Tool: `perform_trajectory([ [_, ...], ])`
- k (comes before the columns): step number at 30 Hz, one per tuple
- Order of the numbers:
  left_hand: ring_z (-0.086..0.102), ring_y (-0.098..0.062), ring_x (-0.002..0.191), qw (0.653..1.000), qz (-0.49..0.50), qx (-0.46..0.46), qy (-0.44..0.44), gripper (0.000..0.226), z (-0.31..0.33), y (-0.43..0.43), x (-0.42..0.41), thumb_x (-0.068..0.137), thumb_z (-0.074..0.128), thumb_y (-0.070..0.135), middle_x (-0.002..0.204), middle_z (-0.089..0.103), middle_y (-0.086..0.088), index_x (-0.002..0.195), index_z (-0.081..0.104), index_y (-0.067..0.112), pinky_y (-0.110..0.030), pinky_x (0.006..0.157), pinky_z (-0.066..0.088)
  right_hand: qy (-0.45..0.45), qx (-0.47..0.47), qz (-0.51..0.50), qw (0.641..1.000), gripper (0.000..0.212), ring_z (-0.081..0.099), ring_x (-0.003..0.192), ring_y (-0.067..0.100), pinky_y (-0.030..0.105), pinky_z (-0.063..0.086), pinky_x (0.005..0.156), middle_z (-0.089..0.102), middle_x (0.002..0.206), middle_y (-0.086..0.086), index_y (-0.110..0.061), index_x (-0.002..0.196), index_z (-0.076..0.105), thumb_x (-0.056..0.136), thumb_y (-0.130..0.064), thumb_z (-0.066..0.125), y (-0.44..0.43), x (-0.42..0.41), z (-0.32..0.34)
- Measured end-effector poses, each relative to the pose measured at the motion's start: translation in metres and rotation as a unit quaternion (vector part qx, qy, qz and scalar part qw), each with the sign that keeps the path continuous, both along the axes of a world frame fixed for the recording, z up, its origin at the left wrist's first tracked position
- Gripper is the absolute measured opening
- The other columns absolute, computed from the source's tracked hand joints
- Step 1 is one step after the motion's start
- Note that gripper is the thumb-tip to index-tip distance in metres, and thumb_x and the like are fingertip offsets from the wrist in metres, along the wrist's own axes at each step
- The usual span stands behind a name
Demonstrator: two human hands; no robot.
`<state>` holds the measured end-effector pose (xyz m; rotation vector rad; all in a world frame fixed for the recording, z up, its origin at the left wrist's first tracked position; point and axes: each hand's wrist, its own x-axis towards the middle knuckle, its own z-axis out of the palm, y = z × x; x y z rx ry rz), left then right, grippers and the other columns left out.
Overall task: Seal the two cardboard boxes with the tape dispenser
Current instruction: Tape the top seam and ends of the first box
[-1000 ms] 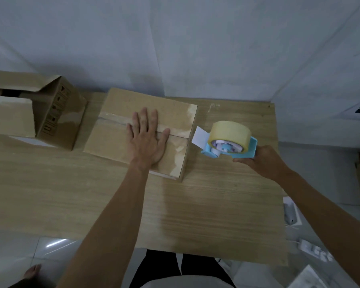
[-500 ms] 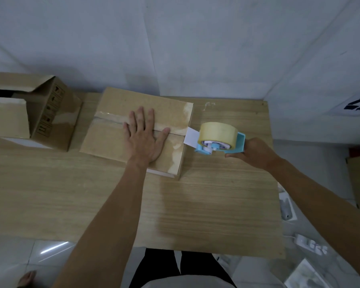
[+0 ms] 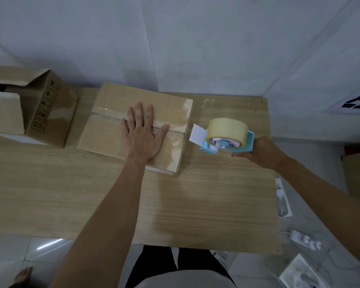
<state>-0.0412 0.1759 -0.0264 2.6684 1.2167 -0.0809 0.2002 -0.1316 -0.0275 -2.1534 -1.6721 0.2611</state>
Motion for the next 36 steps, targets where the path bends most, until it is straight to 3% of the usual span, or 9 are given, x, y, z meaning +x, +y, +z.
perform_trajectory([
  [2,-0.010,-0.028,0.157,1.000,-0.001,-0.004,-0.004,0.086,0.000,0.001,0.000,0.091,0.007,0.082,0.171,-0.009,0.000,0.162,-0.004,0.034,-0.054,0.126,0.000,0.000,-0.010,-0.005,1.000,0.036,0.075,0.067,0.030,0.036,0.058,0.059,0.078,0.081,0.010,-0.011,0.098,0.081,0.080,-0.042,0.074,0.003,-0.001,0.001],
  [5,-0.009,-0.028,0.157,1.000,0.003,-0.005,-0.006,0.086,-0.001,0.000,0.001,0.092,0.009,0.081,0.171,-0.008,0.000,0.162,-0.003,0.033,-0.054,0.125,0.000,-0.019,-0.008,0.003,1.000,0.038,0.074,0.065,0.030,0.039,0.058,0.055,0.078,0.080,0.010,-0.015,0.097,0.081,0.082,-0.048,0.071,0.011,-0.004,-0.004],
  [11,-0.011,-0.028,0.157,1.000,0.003,-0.004,-0.003,0.086,-0.002,0.001,0.001,0.092,0.008,0.081,0.171,-0.010,-0.001,0.162,-0.004,0.033,-0.054,0.125,-0.001,-0.018,-0.018,0.017,1.000,0.047,0.072,0.066,0.028,0.035,0.055,0.057,0.077,0.081,0.007,-0.020,0.101,0.080,0.080,-0.060,0.067,0.030,-0.007,-0.014],
  [17,-0.011,-0.028,0.157,1.000,0.002,-0.006,0.003,0.086,0.000,0.001,0.003,0.091,0.006,0.081,0.171,-0.010,-0.001,0.162,-0.006,0.033,-0.054,0.125,-0.002,-0.019,-0.013,-0.004,1.000,0.028,0.073,0.066,0.031,0.042,0.059,0.054,0.077,0.084,0.011,-0.015,0.104,0.079,0.083,-0.033,0.082,0.037,-0.018,-0.032],
  [24,-0.011,-0.028,0.157,1.000,0.003,-0.008,0.013,0.086,0.000,-0.001,0.002,0.092,0.008,0.081,0.171,-0.010,-0.001,0.162,-0.006,0.034,-0.054,0.125,-0.002,-0.041,-0.015,-0.015,0.999,0.052,0.072,0.072,0.034,0.043,0.058,0.057,0.077,0.093,0.011,-0.021,0.110,0.077,0.088,-0.060,0.050,0.037,-0.021,-0.039],
  [31,-0.010,-0.029,0.157,1.000,0.002,-0.005,0.013,0.085,0.005,-0.003,0.001,0.093,0.008,0.079,0.171,-0.008,-0.003,0.162,-0.004,0.032,-0.054,0.125,-0.002,-0.066,-0.031,0.005,0.997,0.061,0.070,0.063,0.033,0.041,0.056,0.052,0.075,0.085,0.010,-0.025,0.110,0.075,0.092,-0.072,0.041,0.041,-0.025,-0.041],
  [33,-0.010,-0.029,0.157,1.000,0.001,-0.008,0.017,0.085,0.005,-0.002,0.002,0.093,0.008,0.079,0.171,-0.008,-0.003,0.162,-0.005,0.032,-0.054,0.125,-0.002,-0.058,-0.078,-0.017,0.995,0.073,0.071,0.070,0.034,0.040,0.057,0.058,0.076,0.087,0.011,-0.025,0.114,0.073,0.090,-0.081,0.033,0.042,-0.024,-0.035],
  [36,-0.010,-0.029,0.157,1.000,0.000,-0.002,0.020,0.085,0.004,-0.002,0.002,0.092,0.005,0.080,0.171,-0.009,-0.002,0.162,-0.006,0.032,-0.055,0.125,-0.001,-0.057,-0.215,-0.063,0.973,0.069,0.071,0.088,0.036,0.037,0.051,0.073,0.075,0.098,0.016,-0.021,0.121,0.068,0.087,-0.077,0.048,0.027,-0.027,-0.031],
])
